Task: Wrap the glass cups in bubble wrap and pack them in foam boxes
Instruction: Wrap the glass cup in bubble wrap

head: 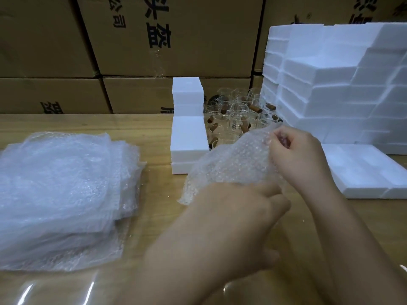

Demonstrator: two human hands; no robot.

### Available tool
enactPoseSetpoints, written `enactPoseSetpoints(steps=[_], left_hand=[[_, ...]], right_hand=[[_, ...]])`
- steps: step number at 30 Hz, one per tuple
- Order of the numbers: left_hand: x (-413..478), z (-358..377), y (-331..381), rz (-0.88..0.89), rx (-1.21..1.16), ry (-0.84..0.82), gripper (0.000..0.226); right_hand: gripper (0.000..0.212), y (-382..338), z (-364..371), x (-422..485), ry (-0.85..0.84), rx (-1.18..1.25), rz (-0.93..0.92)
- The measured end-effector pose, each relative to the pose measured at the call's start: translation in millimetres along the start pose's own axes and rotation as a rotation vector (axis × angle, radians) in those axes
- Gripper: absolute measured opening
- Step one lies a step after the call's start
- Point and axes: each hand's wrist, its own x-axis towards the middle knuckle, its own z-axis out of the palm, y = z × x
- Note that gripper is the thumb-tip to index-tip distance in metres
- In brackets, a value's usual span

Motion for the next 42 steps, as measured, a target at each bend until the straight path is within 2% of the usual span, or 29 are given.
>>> enactPoseSetpoints(steps=[2,6,9,11,13,14,16,18,20,22,26,32,35,38,42], left_hand=[[7,12,8,-0.130,0.120,-0.060,0.045],[13,7,-3,-0.246,0.271,-0.074,0.021],[8,-1,-23,-0.341,0.358,0.020,0.021],[2,-5,-35,-0.413,0.372,0.118,0.017],[-4,-11,-44,-0.467,0.364,0.182,0.014],[-8,-14,-49,-0.487,0.354,0.209,0.014],[-19,-23,-60,-0.505,0.317,0.268,0.016],[-30,-29,-71,-0.502,0.293,0.357,0.017],[-39,-33,-82,-0.501,0.291,0.452,0.017],[-44,-33,-90,-0.525,0.304,0.506,0.023],[-44,-29,-96,-0.514,0.284,0.510,0.017],[-35,-20,-97,-0.499,0.262,0.460,0.024],[-34,-20,-95,-0.479,0.251,0.429,0.027],[-34,-21,-94,-0.467,0.261,0.421,0.028],[-32,-20,-92,-0.483,0.268,0.442,0.029]], right_hand=[[0.034,3,-2,1,0.007,0.006,0.014],[0.029,7,-4,6,-0.038,0.044,0.025],[0.025,8,-5,7,-0.125,0.146,0.027],[0.023,6,-7,6,-0.280,0.181,-0.016],[0.033,3,-9,5,-0.449,0.321,0.000],[0.040,2,-12,7,-0.476,0.435,0.064],[0.040,7,-14,12,-0.407,0.560,0.180],[0.028,14,-11,13,-0.394,0.378,0.179],[0.021,21,-1,9,-0.519,0.100,0.103],[0.020,28,13,3,-0.628,-0.079,0.050],[0.035,42,38,-3,-0.739,-0.338,0.002],[0.021,52,46,-2,-0.844,-0.599,-0.075],[0.022,50,38,1,-0.811,-0.644,-0.074],[0.021,47,13,12,-0.686,-0.700,-0.040],[0.010,44,-24,21,-0.285,-0.708,0.031]])
